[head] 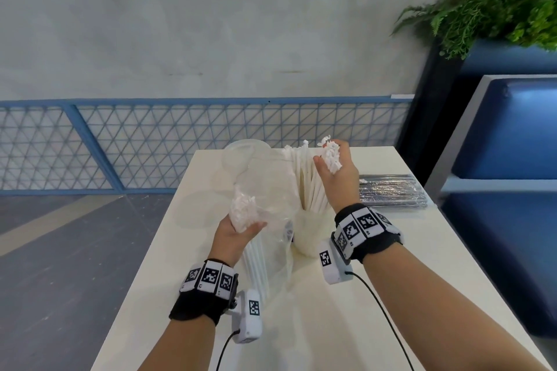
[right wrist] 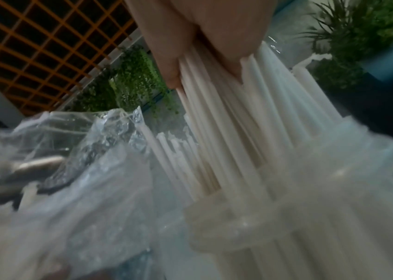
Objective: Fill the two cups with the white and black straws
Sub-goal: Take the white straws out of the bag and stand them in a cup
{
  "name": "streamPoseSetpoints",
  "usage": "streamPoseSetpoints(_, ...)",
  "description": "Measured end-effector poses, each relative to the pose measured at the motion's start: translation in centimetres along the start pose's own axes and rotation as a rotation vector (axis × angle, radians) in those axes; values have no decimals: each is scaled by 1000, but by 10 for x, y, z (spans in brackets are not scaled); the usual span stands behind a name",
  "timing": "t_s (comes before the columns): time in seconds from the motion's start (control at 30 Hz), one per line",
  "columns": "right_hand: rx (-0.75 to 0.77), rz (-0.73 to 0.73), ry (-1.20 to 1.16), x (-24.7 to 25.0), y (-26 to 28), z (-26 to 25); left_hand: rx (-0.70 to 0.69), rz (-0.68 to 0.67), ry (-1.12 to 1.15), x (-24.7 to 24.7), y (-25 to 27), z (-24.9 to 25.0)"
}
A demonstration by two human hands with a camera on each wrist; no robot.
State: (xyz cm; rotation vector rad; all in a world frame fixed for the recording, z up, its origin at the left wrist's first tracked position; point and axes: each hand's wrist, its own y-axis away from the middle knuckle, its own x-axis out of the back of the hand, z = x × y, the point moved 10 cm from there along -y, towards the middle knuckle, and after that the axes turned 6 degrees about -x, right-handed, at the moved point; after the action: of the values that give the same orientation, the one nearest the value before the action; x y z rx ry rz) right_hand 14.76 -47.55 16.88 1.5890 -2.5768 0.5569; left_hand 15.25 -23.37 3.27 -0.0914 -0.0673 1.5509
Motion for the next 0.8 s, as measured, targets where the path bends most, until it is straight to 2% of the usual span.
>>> streamPoseSetpoints(0.07, 80, 96, 70, 9, 4, -7, 4, -10, 1, 2, 0, -1)
streamPoseSetpoints(0.13, 333, 311, 184, 24, 27, -40, -7, -8, -22, 4, 0, 3)
streamPoseSetpoints(0.17, 457, 370, 185, 26, 44, -56, -21, -5, -34, 5, 0, 6)
streamPoseSetpoints(0.2, 553, 350, 152, 21, 58, -66, -28, -2, -44, 6, 0, 8)
streamPoseSetpoints(0.27, 611, 116, 74, -6, 72, -66, -35, -8, -58, 6, 2, 12)
streamPoseSetpoints(0.37, 372, -249, 50, -50, 72, -31, -41, -69, -92, -1, 8, 18)
streamPoseSetpoints(0.43, 217, -409, 129, -73, 73, -3, -56, -119, -164, -9, 11, 21)
streamPoseSetpoints(0.5, 138, -541, 227, -90, 78, 14, -64, -183, -211, -16, 14, 23)
streamPoseSetpoints(0.57, 78, -610, 262, -99, 82, 23, -78, -280, -235, -25, 18, 24)
streamPoseSetpoints(0.67, -41, -658, 155, -104, 90, 31, -47, -410, -214, -36, 24, 14)
streamPoseSetpoints(0.73, -149, -709, 76, -111, 99, 42, -10, -444, -207, -40, 28, 6)
streamPoseSetpoints(0.8, -245, -696, 59, -117, 105, 59, 10, -469, -239, -46, 33, 1)
